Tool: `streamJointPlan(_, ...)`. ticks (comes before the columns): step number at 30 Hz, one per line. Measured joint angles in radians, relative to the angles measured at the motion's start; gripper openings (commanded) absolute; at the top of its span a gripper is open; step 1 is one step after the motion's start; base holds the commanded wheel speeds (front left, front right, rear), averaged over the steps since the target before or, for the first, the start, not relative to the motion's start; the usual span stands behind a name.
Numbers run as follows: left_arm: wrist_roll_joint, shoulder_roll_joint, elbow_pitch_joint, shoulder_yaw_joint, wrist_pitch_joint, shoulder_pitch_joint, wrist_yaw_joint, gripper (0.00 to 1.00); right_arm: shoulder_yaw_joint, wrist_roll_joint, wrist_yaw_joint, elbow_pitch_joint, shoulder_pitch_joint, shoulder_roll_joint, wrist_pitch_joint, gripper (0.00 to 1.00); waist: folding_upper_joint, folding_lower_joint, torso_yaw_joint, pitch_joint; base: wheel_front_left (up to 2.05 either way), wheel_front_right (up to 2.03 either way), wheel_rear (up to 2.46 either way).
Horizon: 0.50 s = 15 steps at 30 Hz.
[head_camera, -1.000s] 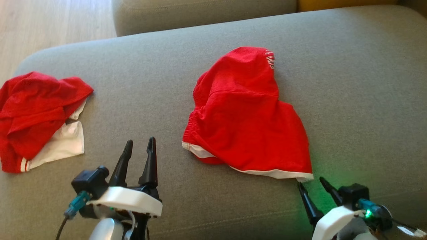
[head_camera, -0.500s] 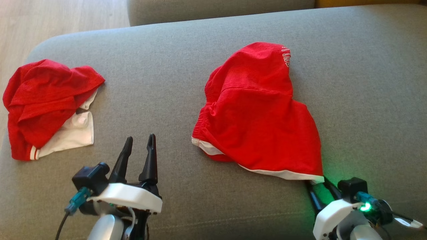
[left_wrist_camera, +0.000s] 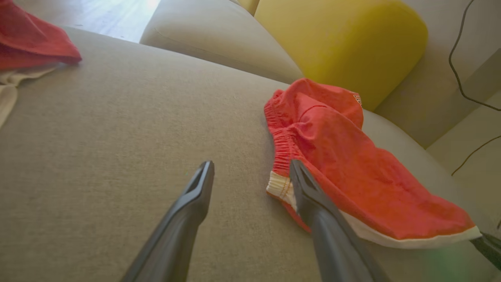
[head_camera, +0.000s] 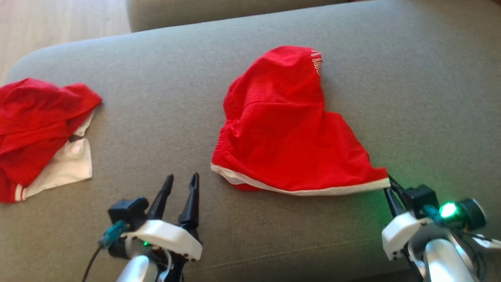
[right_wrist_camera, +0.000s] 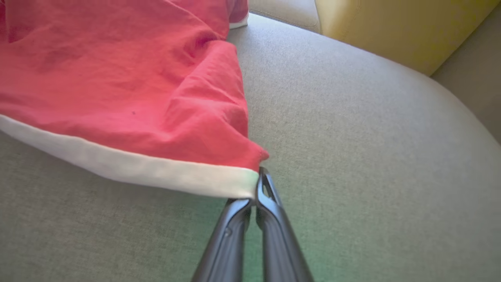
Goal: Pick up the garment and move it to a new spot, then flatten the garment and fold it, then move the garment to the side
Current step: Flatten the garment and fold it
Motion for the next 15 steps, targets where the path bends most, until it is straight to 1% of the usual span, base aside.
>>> streamJointPlan(3,-0.007,0.000,0.062,-0.025,0.000,-0.043,-0.007,1.00,0.018,-0.041,0.000,-0.020,-0.015,0.000,0.007,0.00,0.0000,0.0000,-0.019,0.014,0.00,0.00,0.00)
streamJointPlan(6,-0.038,0.000,0.128,-0.039,0.000,-0.093,-0.014,1.00,0.045,-0.068,0.000,-0.021,-0.033,0.000,0.017,0.00,0.0000,0.0000,-0.035,0.030,0.00,0.00,0.00)
streamJointPlan(11,-0.071,-0.001,0.223,-0.053,0.000,-0.164,-0.025,1.00,0.076,-0.071,0.000,-0.020,-0.066,0.000,0.028,0.00,0.0000,0.0001,-0.056,0.057,0.00,0.00,0.00)
streamJointPlan(13,-0.071,-0.001,0.253,-0.059,0.000,-0.186,-0.041,1.00,0.078,-0.067,0.000,-0.019,-0.074,0.000,0.029,0.00,0.0000,0.0001,-0.062,0.065,0.00,0.00,0.00)
streamJointPlan(15,-0.065,0.002,0.281,-0.072,0.000,-0.206,-0.043,1.00,0.078,-0.057,0.000,-0.015,-0.082,0.000,0.033,0.00,0.0000,0.0001,-0.067,0.070,0.00,0.00,0.00)
